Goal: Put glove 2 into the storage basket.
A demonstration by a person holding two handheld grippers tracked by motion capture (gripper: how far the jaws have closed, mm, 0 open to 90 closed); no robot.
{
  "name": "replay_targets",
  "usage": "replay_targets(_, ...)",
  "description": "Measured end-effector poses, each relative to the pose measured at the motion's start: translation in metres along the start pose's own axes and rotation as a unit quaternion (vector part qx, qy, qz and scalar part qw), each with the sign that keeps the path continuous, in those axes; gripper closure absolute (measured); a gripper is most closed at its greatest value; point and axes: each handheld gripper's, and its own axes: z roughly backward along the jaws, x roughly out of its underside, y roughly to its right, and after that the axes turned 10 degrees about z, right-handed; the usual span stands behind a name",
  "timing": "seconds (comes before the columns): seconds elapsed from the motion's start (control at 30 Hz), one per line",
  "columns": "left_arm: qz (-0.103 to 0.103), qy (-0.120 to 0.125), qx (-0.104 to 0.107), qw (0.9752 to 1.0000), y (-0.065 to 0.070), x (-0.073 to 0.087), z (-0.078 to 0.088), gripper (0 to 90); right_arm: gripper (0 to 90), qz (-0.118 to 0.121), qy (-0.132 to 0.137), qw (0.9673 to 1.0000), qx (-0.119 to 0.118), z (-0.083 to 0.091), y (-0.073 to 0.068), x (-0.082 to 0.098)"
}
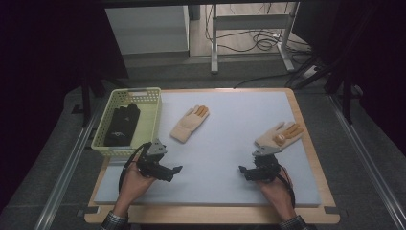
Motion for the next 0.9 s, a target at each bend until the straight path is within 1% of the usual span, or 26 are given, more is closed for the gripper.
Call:
replay_targets(0.03, 0.000, -0.002, -0.004, 1.0000, 0.000, 0.003, -0.002, 1.1, 15.6, 0.000, 0.000, 1.0000, 0.001, 0.000, 0.000, 0.000)
replay_targets(0.13, 0.007, -0.014, -0.005, 0.9999, 0.000, 0.016, -0.010, 1.1, 15.5, -0.001, -0.001, 1.0000, 0.000, 0.000, 0.000, 0.000)
replay_targets(0.23, 0.017, -0.022, -0.012, 0.9995, -0.003, 0.028, -0.016, 1.1, 15.4, -0.002, -0.001, 1.0000, 0.000, 0.000, 0.000, 0.000)
replay_targets(0.27, 0.019, -0.027, -0.017, 0.9993, -0.004, 0.031, -0.018, 1.1, 15.3, -0.002, -0.001, 1.0000, 0.000, 0.000, 0.000, 0.000)
replay_targets(0.33, 0.017, -0.041, -0.033, 0.9985, -0.005, 0.037, -0.022, 1.0, 15.3, -0.003, -0.002, 1.0000, 0.001, 0.000, 0.000, 0.000)
replay_targets(0.37, 0.017, -0.040, -0.035, 0.9984, -0.006, 0.039, -0.023, 0.2, 15.2, -0.004, -0.002, 1.0000, 0.001, 0.000, 0.000, -0.001)
replay_targets(0.43, 0.043, -0.031, -0.014, 0.9985, -0.012, 0.043, -0.025, 0.6, 15.1, -0.005, -0.002, 1.0000, 0.002, 0.000, 0.000, -0.001)
replay_targets(0.47, 0.055, -0.032, -0.008, 0.9980, -0.015, 0.043, -0.025, 0.3, 15.1, -0.005, -0.002, 1.0000, 0.002, 0.000, 0.000, -0.001)
replay_targets(0.5, 0.057, -0.029, -0.011, 0.9979, -0.015, 0.043, -0.024, 1.9, 14.8, -0.005, -0.002, 1.0000, 0.003, 0.000, -0.001, -0.001)
replay_targets(0.53, 0.055, -0.029, -0.013, 0.9980, -0.014, 0.044, -0.025, 3.1, 14.5, -0.005, -0.003, 1.0000, 0.003, 0.000, -0.001, -0.001)
replay_targets(0.63, 0.054, -0.028, -0.014, 0.9980, -0.014, 0.044, -0.025, 2.9, 12.9, -0.006, -0.004, 1.0000, 0.001, -0.001, -0.001, -0.002)
replay_targets(0.77, 0.055, -0.028, -0.014, 0.9980, -0.014, 0.044, -0.025, 2.9, 13.7, -0.009, -0.012, 0.9999, 0.000, -0.001, -0.002, -0.005)
replay_targets(0.8, 0.055, -0.028, -0.014, 0.9980, -0.014, 0.044, -0.025, 2.9, 14.1, -0.007, -0.010, 0.9999, 0.002, -0.002, -0.002, -0.007)
replay_targets(0.83, 0.055, -0.028, -0.014, 0.9980, -0.014, 0.044, -0.025, 2.9, 15.8, -0.002, -0.002, 1.0000, -0.002, -0.004, -0.004, -0.013)
replay_targets(0.87, 0.055, -0.028, -0.014, 0.9980, -0.014, 0.044, -0.025, 2.9, 15.8, -0.002, -0.002, 1.0000, -0.002, -0.004, -0.004, -0.013)
replay_targets(0.9, 0.055, -0.027, -0.015, 0.9980, -0.014, 0.044, -0.025, 2.9, 16.5, -0.001, 0.003, 1.0000, -0.006, -0.005, -0.004, -0.016)
